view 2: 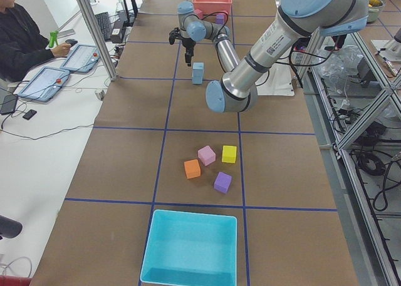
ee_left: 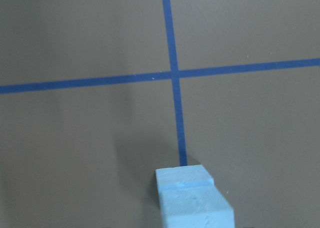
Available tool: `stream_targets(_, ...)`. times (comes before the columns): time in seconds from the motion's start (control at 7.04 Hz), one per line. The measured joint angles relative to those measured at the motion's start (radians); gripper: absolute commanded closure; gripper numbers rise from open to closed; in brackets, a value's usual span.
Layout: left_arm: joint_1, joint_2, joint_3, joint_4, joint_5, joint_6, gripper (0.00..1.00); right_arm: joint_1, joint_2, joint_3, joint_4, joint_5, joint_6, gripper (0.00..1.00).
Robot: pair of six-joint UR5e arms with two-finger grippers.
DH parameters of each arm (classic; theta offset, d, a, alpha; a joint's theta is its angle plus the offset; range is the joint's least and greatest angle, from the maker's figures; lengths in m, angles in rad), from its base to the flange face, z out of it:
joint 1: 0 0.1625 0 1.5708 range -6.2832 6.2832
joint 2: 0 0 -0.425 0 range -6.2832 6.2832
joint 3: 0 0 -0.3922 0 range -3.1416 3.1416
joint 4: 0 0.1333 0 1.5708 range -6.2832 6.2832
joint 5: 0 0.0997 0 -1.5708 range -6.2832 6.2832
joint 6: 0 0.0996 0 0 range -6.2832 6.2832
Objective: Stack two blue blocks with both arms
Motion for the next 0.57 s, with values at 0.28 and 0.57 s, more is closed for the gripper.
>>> stream_targets(0.28,-0.224,0.117,-0.053,0.044,-0.114,0.252,0.09,-0.001,-0.003,-0.001,0.000,0.001,-0.001,0.00)
stream_targets(0.57,-0.413,0.221,-0.053,0.060,-0.181,0.493,0.09,-0.002,-0.002,-0.002,-0.002,0.001,-0.001,0.00)
